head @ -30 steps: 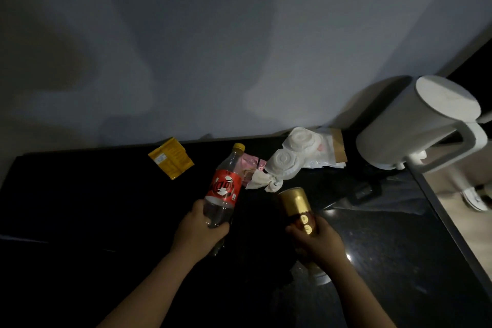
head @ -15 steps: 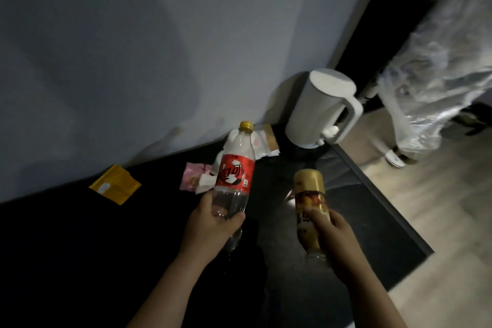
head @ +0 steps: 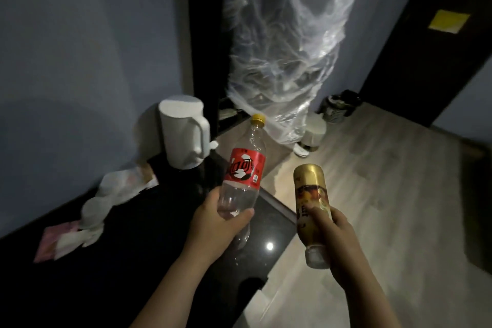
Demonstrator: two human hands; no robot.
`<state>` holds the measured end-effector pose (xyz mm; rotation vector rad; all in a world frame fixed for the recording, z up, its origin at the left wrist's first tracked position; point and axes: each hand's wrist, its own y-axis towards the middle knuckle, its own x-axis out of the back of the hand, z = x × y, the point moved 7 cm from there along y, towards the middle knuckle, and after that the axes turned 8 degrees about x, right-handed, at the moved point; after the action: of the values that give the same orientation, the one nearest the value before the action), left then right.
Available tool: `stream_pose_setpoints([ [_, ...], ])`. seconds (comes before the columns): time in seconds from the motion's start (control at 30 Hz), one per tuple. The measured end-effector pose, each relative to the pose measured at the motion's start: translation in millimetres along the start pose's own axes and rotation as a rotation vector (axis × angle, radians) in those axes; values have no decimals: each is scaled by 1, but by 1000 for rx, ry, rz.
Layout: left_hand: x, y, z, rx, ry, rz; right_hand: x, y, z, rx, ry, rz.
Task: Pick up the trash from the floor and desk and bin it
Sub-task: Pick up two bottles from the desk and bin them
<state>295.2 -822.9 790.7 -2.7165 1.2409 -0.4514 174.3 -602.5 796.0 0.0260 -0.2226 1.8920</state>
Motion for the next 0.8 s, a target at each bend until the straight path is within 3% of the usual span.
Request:
stream_pose_setpoints([
  [0.33, -188, -5, -80, -108, 31, 205, 180, 28, 14, 64, 67, -179],
  [0.8, -346, 121, -157, -218, 25, 395, 292, 151, 43, 132, 48, -441],
])
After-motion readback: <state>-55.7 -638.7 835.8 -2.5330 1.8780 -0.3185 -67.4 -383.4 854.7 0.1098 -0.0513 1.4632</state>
